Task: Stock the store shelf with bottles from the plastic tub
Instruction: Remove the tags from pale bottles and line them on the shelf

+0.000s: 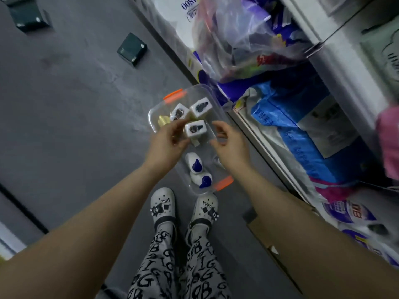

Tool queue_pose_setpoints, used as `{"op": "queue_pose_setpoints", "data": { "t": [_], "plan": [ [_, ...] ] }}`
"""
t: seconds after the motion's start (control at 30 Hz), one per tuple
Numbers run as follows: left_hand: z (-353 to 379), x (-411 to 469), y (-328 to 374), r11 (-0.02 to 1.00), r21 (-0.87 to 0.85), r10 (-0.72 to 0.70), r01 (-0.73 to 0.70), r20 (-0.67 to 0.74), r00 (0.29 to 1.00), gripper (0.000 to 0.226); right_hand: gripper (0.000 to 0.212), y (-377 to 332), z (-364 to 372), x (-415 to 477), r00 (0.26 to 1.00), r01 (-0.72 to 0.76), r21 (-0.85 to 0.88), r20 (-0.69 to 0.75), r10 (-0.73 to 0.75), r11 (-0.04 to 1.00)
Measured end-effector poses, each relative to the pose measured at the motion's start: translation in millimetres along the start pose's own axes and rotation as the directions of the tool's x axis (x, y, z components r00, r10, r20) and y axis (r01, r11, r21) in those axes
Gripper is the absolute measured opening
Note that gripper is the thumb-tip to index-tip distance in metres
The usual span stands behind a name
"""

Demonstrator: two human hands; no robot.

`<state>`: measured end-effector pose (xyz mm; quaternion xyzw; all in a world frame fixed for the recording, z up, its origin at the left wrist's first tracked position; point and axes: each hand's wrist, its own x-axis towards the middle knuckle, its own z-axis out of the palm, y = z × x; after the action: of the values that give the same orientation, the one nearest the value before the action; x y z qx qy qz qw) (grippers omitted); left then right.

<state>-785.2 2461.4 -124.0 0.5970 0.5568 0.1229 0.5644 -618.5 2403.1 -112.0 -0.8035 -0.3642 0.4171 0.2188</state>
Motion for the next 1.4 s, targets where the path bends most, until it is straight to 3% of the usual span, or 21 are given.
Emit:
{"op": "queue_pose_setpoints", "data": {
  "t": [0.27, 0.67, 0.97, 1.17, 1.4],
  "plan": [
    [39.4, 43.6, -68.8, 0.998, 0.037, -0.053, 0.052, 0.023, 0.998, 0.06, 0.049, 58.2, 40.3, 54.8, 0.998, -0.033, -0.055, 0.05, 0.035, 0.998],
    [100.0, 104.4, -149.1, 0.984, 0.178, 0.0, -0.001, 0.008, 1.0, 0.083, 0.054, 123.2, 95.0, 141.8, 0.991, 0.088, -0.117, 0.106, -0.076, 0.989],
    [112.4, 110.9, -170.5, 0.994, 0.107, 0.033, -0.024, -0.089, 0.995, 0.076, 0.052, 152.2, 109.5, 153.9, 0.979, 0.182, -0.147, 0.125, -0.164, 0.972],
    [112.8, 108.7, -165.3, 0.996, 0.09, 0.029, -0.016, -0.141, 0.99, 0.052, 0.04, 154.3, 98.7, 142.9, 0.958, 0.267, -0.139, 0.141, -0.248, 0.954],
    [91.4, 80.9, -128.1, 0.998, 0.04, 0.043, -0.042, -0.026, 0.999, 0.055, 0.044, 127.0, 54.4, 106.0, 0.956, 0.168, 0.007, 0.242, -0.165, 0.986]
  ]
}}
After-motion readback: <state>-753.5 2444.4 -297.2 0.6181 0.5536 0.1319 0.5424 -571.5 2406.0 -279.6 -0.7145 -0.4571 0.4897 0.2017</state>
